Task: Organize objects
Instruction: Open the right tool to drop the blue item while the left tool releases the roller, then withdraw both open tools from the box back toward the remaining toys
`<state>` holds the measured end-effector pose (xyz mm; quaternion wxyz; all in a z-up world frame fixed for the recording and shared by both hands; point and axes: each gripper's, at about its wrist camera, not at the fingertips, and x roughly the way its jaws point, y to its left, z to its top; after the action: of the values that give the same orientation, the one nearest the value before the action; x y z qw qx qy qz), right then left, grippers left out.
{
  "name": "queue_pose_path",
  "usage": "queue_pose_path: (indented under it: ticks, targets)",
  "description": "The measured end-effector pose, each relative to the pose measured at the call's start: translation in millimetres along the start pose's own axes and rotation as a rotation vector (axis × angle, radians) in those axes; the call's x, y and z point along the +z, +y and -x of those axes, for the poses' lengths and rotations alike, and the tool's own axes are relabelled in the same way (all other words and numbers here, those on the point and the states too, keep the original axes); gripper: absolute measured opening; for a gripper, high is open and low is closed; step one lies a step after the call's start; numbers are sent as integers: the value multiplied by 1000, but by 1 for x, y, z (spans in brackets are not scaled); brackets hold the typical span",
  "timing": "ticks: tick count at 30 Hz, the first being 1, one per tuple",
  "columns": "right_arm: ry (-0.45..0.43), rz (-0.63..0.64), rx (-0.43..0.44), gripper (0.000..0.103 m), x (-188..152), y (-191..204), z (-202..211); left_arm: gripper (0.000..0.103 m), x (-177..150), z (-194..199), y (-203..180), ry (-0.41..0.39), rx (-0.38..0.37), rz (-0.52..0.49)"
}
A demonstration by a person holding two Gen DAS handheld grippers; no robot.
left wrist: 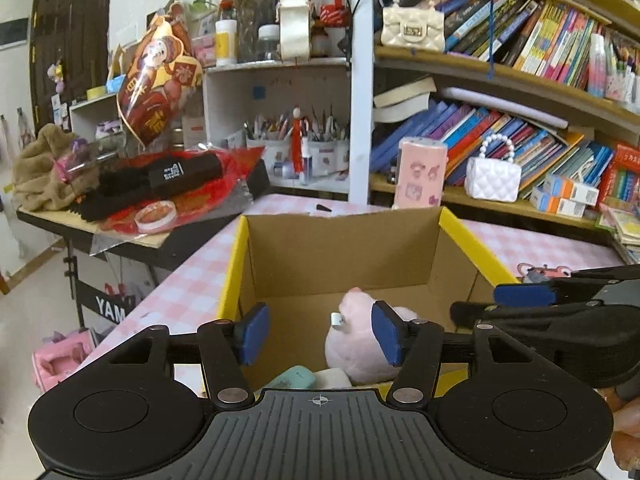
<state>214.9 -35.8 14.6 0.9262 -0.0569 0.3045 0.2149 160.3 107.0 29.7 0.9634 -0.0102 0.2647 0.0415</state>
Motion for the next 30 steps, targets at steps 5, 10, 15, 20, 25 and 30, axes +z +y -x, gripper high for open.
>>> queue_pose_path:
  ticks: [5,10,15,20,25,30]
  targets:
    - [-78,-89,-54,47,-5,4,33,73,-4,24,9,-34,-5,48]
    - [-84,-106,-79,48,-21,19,57,74,-19,41,10,-26,-47,42]
    - [-33,-81,-86,49,-43,40,68,74,-43,61,18,10,-39,48]
    - [29,-47,-69,49,-70,69,79,76,-68,83,33,53,10,83]
    - [47,-43,-78,53,-86,90,89,78,-84,100,40,86,32,54]
    - [74,-74,-109,54,-106,101,103,81,-100,118,42,103,19,20]
